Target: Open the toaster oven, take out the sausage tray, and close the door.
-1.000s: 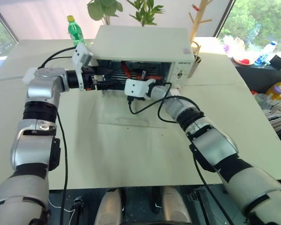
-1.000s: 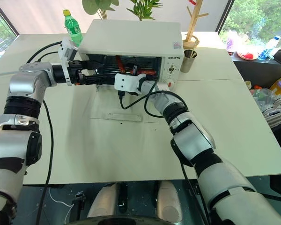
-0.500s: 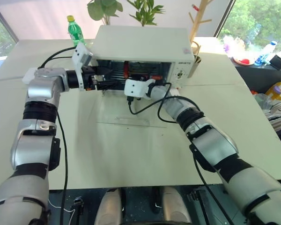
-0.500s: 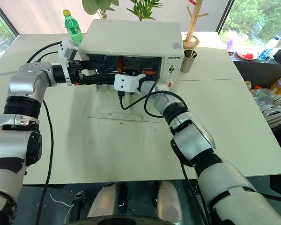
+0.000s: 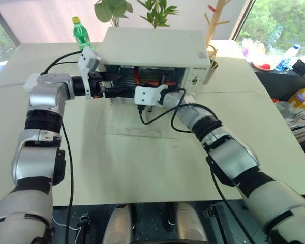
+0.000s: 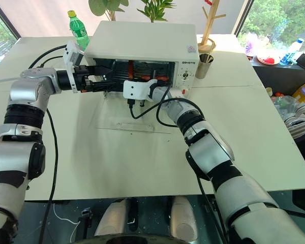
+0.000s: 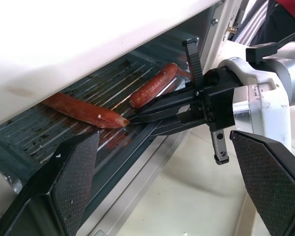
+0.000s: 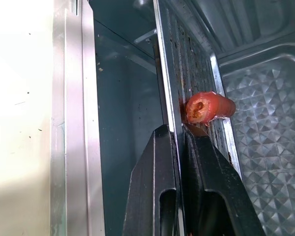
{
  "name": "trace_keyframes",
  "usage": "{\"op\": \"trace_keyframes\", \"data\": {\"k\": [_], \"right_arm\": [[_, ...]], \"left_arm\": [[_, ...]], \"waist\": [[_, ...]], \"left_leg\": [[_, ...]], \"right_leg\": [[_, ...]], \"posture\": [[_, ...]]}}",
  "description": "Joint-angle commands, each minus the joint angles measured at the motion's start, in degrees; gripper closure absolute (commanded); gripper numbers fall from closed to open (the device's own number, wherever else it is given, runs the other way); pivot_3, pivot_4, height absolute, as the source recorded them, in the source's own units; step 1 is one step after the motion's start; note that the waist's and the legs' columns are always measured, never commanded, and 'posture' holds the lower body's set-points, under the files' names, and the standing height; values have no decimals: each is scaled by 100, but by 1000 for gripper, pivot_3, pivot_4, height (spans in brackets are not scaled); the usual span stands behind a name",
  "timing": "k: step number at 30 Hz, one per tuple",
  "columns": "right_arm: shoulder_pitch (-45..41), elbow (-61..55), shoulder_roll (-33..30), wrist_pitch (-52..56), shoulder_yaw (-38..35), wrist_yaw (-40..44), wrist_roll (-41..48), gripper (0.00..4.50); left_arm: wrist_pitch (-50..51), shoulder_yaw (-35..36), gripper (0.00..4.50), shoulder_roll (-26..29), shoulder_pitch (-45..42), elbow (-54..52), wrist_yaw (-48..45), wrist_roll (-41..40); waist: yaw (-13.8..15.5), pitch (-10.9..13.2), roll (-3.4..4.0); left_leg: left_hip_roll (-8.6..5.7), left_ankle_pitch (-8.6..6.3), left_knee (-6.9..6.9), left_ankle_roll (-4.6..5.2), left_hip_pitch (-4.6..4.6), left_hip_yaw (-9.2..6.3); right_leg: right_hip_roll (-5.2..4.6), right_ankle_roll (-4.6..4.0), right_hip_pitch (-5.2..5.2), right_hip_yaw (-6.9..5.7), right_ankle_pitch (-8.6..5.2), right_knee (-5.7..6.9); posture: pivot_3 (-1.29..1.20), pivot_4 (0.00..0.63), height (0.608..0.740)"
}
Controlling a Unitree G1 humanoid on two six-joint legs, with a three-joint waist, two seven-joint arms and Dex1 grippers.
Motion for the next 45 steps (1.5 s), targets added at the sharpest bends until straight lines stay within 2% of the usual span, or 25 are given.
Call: {"op": "trace_keyframes", "data": {"k": [1, 5, 10, 19, 28, 33, 39, 42, 45], "right_arm": [[103, -594, -71, -24, -92, 54, 101, 4452], [498, -1408, -217, 147, -131, 217, 107, 4452], [1361, -3023, -520, 590, -199, 564, 101, 4452], [2893, -5640, -1310, 1113, -417, 1145, 12, 4452], [3836, -6869, -2103, 695, -668, 1373, 161, 4452], [4214, -7209, -2493, 202, -753, 1476, 314, 4452], [4507, -7339, -2929, -514, -874, 1426, 355, 4452], [4566, -7332, -2985, -701, -923, 1387, 386, 4452], [4605, -7330, -2970, -802, -976, 1400, 443, 4452]], "left_arm": [[-60, 146, 0, 92, -181, -73, -35, -23], [-91, 144, 0, 87, -203, -20, -38, -2], [-109, 132, 0, 79, -239, 58, -62, 16], [-123, 75, 0, 22, -286, 200, -173, 57], [180, 116, 0, 40, -227, 29, -337, -33], [1693, 370, 0, 541, 248, -1272, -698, -718], [3950, 1181, 0, 1459, 1713, -3231, -375, -1881], [5136, 1995, 0, 1448, 2372, -3757, 224, -2495], [6122, 2757, 0, 1068, 2857, -4276, 913, -2961]], "waist": [[2, 0, 0], [12, 0, 0], [34, 0, 0], [107, 0, -2], [186, 1, -5], [170, 2, -6], [69, 3, -6], [86, 3, -8], [76, 2, -9]], "left_leg": [[0, 0, 0, 0, -1, 0], [-1, 0, 0, 0, -3, 0], [-1, 0, 0, 0, -2, 0], [-11, -3, 3, 5, -6, -5], [-23, -19, 10, 33, -4, -7], [-23, -17, 9, 31, -5, -7], [-11, -16, 8, 29, 2, -6], [2, -18, 11, 32, 2, -14], [5, -18, 13, 32, 8, -12]], "right_leg": [[0, 0, 0, 0, 0, 0], [0, 0, -1, 0, 0, -2], [0, 0, 0, 0, 0, -1], [-7, 1, 1, -1, 0, -2], [-16, 3, 3, -1, 0, -10], [-18, 3, 2, -1, 0, -11], [-17, 4, 4, 2, -1, -10], [-17, 3, 8, 0, -1, -9], [-17, 4, 13, 3, -1, -9]], "posture": [[0, 150, 717], [0, 150, 717], [0, 150, 717], [0, 150, 717], [0, 150, 717], [0, 150, 717], [0, 150, 717], [0, 150, 717], [0, 150, 717]]}}
